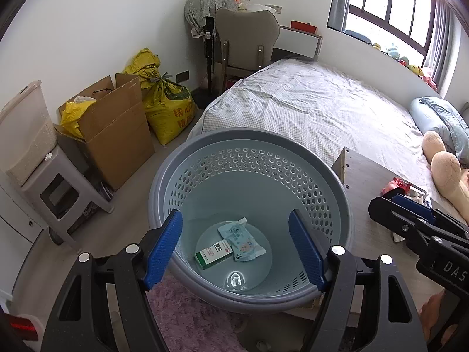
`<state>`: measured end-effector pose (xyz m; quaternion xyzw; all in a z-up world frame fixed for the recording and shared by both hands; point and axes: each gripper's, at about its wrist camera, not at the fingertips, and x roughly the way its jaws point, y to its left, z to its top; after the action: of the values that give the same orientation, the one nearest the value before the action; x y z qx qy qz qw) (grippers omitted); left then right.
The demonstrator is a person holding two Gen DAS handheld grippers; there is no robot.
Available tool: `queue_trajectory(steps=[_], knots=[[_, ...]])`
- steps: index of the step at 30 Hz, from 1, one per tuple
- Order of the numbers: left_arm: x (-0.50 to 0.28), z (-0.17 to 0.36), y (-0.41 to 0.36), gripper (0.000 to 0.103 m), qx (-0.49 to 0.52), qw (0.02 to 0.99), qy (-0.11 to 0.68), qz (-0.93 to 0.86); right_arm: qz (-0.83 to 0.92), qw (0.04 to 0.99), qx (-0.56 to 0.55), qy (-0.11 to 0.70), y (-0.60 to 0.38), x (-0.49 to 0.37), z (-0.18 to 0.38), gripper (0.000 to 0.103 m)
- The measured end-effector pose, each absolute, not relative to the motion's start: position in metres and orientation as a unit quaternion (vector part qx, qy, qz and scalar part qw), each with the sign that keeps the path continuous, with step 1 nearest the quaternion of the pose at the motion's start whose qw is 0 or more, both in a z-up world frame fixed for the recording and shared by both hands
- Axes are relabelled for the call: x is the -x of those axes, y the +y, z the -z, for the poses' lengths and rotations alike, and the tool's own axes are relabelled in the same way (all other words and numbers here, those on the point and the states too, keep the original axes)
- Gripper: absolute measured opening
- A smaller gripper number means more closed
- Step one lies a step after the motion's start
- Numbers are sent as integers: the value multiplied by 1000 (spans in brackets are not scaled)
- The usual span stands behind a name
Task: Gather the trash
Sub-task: 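Move both tools back from the basket toward the table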
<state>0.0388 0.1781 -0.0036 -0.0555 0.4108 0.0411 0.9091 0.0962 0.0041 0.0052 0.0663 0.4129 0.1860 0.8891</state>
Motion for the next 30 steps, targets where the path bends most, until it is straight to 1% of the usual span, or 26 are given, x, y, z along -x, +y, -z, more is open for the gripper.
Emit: queue_trajectory(steps=[10, 14, 30], knots=[[-24, -4, 159, 72, 45, 914, 403, -22, -165, 898, -76, 400, -17, -78, -13, 67], [-17, -4, 150, 72, 42, 914, 403, -12, -157, 900, -79, 398, -28, -71, -14, 71], [1, -6, 102, 72, 15, 915, 401, 31, -109, 909, -103, 389, -82, -37, -14, 73]])
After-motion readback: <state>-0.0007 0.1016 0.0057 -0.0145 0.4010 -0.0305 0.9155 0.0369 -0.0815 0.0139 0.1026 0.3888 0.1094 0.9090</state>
